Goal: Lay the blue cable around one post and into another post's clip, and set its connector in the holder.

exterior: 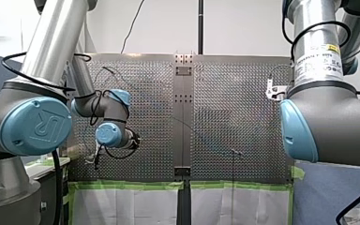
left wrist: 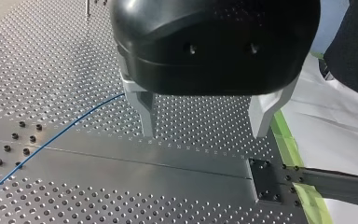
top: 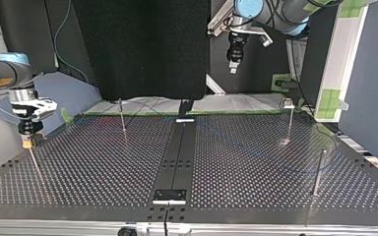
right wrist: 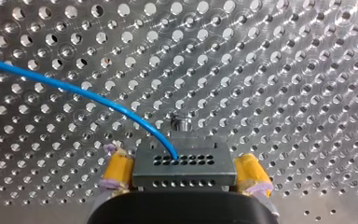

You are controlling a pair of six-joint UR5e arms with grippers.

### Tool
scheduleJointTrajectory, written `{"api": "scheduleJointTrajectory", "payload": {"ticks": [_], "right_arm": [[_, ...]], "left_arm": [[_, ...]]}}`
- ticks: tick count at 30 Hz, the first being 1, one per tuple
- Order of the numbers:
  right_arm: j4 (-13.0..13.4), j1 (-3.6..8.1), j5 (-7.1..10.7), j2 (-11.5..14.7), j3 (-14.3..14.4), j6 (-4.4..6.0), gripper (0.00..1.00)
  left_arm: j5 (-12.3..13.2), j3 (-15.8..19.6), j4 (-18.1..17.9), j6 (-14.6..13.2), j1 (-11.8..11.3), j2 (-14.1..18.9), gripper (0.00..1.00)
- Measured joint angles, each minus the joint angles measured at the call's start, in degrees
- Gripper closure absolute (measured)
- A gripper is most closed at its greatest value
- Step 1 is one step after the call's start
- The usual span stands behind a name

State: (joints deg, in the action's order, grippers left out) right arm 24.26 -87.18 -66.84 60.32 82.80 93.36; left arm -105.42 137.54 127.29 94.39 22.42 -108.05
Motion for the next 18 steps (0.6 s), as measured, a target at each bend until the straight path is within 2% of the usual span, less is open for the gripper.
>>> {"api": "scheduleJointTrajectory", "payload": {"ticks": [18], "right_arm": [[0.0, 0.02, -2.17, 0.0, 0.0, 0.0, 0.0]], "left_arm": [[-0.1, 0.0, 0.0, 0.0, 0.0, 0.0, 0.02]]}}
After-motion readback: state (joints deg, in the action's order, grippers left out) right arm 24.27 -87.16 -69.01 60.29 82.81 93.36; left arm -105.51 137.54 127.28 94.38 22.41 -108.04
